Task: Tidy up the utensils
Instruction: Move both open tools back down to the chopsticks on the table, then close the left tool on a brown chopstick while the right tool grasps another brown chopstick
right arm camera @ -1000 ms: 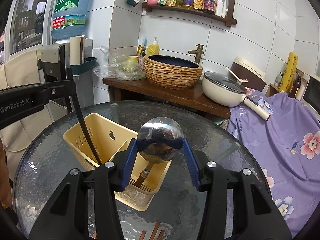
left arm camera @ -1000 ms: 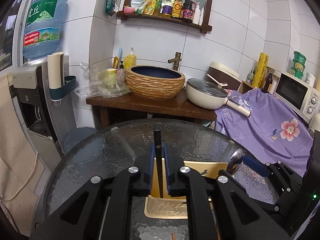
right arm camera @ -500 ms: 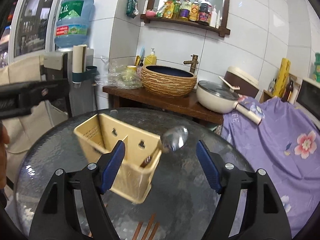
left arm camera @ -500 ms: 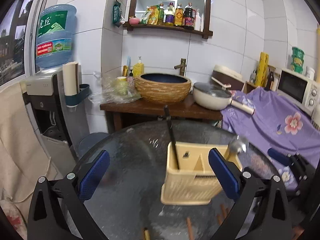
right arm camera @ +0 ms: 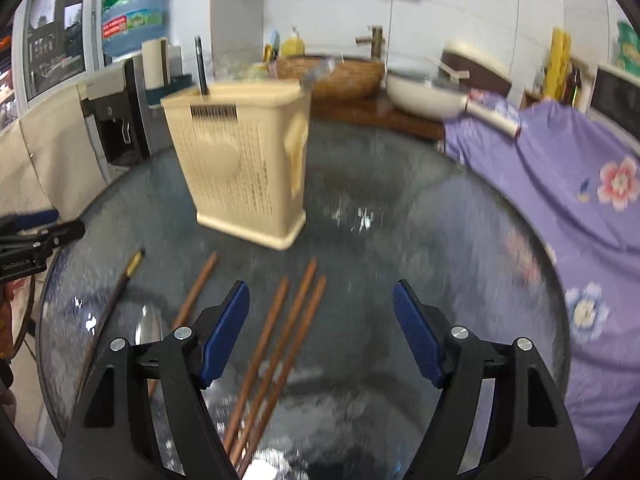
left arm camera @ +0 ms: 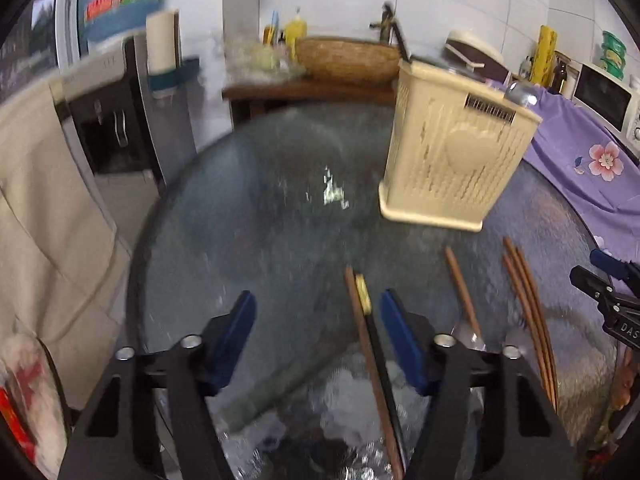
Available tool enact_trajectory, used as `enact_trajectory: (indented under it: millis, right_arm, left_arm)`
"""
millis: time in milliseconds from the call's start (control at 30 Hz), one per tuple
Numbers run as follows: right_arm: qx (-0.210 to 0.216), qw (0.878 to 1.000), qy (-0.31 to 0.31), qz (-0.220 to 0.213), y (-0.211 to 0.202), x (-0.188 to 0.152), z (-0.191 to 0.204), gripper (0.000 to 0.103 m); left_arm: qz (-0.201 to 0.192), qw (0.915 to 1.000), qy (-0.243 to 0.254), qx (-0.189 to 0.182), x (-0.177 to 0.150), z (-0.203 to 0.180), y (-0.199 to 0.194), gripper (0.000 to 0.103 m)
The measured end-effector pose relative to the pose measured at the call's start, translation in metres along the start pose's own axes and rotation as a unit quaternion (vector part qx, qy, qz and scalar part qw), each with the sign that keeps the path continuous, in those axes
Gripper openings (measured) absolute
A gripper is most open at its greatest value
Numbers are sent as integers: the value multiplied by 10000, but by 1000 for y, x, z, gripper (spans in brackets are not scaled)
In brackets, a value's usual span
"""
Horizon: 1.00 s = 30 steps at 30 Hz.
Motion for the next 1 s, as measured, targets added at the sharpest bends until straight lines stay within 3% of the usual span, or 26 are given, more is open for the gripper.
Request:
enact_trajectory:
  millis: [133, 400, 1000]
  right_arm:
    - [156, 9992, 153, 335, 13, -22, -3, 61]
    - [163, 9974, 319, 631, 32, -31, -3, 45]
    - [-20, 9938, 501, 997, 52, -30, 1, 34]
  left_arm:
    - [300, 9995, 19, -123, -19, 0, 13, 38]
    - [465, 9986, 128, -225, -27, -8, 24, 22]
    - [517, 9978, 216, -366, -26, -24, 29, 19]
Point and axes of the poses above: each gripper's, at about its wrist camera, not at the fingertips, and y roughly the way its jaws point, z to its left, x to its top, the point moved 3 cm from there along y, roughly the way its jaws point, and after that the axes turned 11 degrees about x, right-handed, at the moved point
